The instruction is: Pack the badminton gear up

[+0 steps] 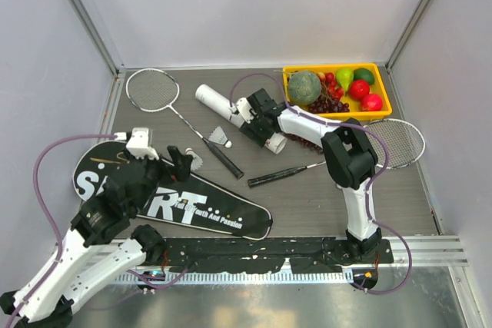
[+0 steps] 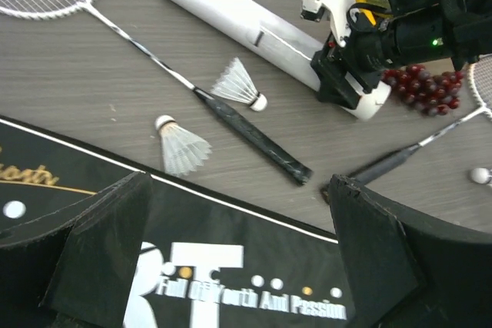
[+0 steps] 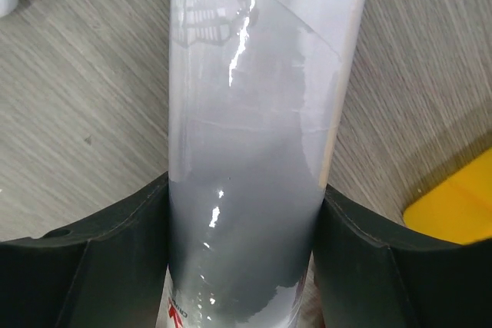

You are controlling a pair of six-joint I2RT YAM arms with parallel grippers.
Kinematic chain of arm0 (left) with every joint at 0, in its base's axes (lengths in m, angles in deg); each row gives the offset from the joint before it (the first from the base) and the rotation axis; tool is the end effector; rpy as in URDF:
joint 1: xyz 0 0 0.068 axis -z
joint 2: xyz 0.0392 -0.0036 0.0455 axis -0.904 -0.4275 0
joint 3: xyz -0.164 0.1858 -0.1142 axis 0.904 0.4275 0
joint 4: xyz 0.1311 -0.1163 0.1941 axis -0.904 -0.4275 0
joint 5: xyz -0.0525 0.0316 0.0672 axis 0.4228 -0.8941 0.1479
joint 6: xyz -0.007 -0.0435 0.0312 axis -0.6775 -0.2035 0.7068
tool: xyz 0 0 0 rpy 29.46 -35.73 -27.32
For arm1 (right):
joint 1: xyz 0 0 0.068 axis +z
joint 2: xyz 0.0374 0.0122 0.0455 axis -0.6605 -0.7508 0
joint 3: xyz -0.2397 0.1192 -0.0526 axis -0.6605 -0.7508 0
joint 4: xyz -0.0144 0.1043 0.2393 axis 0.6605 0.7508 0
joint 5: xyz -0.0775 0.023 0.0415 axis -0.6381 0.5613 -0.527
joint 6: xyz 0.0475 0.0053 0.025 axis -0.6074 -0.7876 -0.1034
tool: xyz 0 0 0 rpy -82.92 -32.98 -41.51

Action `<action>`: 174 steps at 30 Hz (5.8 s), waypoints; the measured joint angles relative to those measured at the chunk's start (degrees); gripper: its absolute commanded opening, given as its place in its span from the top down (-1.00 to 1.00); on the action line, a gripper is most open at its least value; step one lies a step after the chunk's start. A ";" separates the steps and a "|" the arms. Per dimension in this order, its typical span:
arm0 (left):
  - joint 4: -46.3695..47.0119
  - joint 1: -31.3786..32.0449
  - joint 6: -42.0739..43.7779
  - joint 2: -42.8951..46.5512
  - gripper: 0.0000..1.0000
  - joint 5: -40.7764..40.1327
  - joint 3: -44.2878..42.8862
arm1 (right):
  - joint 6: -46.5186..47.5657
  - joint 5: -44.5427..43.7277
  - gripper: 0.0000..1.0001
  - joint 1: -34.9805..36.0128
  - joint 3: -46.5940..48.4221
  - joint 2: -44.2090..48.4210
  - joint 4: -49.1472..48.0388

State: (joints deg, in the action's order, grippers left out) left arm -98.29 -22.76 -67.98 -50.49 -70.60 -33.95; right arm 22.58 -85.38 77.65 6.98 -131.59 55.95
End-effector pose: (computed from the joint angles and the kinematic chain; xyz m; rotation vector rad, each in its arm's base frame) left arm 0.0788 -0.0498 0.3349 -0.0363 1.8431 -0.3903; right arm 0.3647 0.2661 0.1779 -1.2860 2.2541 0.0260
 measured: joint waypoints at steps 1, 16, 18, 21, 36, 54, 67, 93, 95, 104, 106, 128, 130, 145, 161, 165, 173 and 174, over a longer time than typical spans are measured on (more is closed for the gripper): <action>-0.37 0.00 -1.86 -2.67 -0.98 0.61 -1.79 | -0.37 0.00 -0.06 0.00 -0.74 0.85 -0.26; 11.54 -14.69 -29.81 -15.67 -0.97 16.22 -3.82 | -12.22 5.70 0.11 -0.04 -16.90 25.00 -10.82; 16.48 -17.07 -33.18 -16.06 -0.99 18.62 0.72 | -14.21 6.80 0.10 -0.04 -19.76 27.54 -12.76; 21.53 -17.81 -34.29 -19.45 -0.99 21.35 2.64 | -17.38 9.01 0.11 -0.04 -24.55 31.34 -15.50; 41.24 -17.86 -35.23 -34.21 -0.99 29.97 0.55 | -30.56 19.21 0.10 6.40 -34.67 46.34 -23.80; 48.59 -17.73 -42.99 -28.92 -0.03 29.00 10.49 | -38.86 19.69 -0.64 12.96 -36.48 46.34 -28.41; 35.95 -25.75 -44.35 -27.47 0.09 31.63 7.58 | -42.14 14.21 -0.46 11.82 -47.95 67.14 -37.20; 35.65 -29.57 -53.64 -19.50 0.09 39.36 6.71 | -50.99 18.82 0.00 11.85 -70.34 68.26 -69.11; 36.13 -29.57 -53.70 -19.34 0.09 39.36 6.95 | -52.26 19.04 0.05 11.85 -70.31 67.12 -70.99; 38.18 -29.73 -54.42 -19.89 0.09 38.58 9.57 | -56.04 18.32 0.40 12.17 -70.01 62.36 -75.58; 38.77 -29.75 -54.71 -20.44 0.10 38.18 10.05 | -56.63 17.77 0.56 12.33 -70.01 62.03 -75.95; 37.35 -30.45 -51.82 -21.55 0.13 32.04 10.56 | -58.21 8.48 0.90 12.70 -72.96 68.24 -71.49; 36.63 -30.71 -51.06 -21.79 0.14 31.63 10.16 | -58.21 7.67 0.89 12.70 -72.98 69.72 -70.66; 29.38 -34.12 -47.30 -19.19 0.12 32.61 9.29 | -62.47 -6.43 0.90 6.03 -66.99 67.56 -50.88; 21.09 -35.41 -46.86 -11.02 0.11 40.30 11.02 | -62.51 -3.80 0.45 -4.02 -43.76 27.30 -38.95; 21.29 -37.13 -51.41 -12.31 0.10 44.30 13.35 | -61.40 -1.25 0.02 -5.05 -40.92 23.78 -37.24; 21.00 -39.19 -54.21 -13.25 0.12 46.82 12.94 | -59.69 -4.76 -0.05 -5.33 -40.06 30.82 -27.41; 20.96 -39.32 -54.18 -13.09 0.11 46.82 12.85 | -59.93 -6.29 -0.06 -5.33 -39.93 32.76 -24.79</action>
State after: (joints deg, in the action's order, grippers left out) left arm -77.33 -62.08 -122.16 -63.58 -23.78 -21.10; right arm -37.35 -91.68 72.32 -32.96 -98.83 31.17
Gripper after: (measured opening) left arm 0.683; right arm 0.526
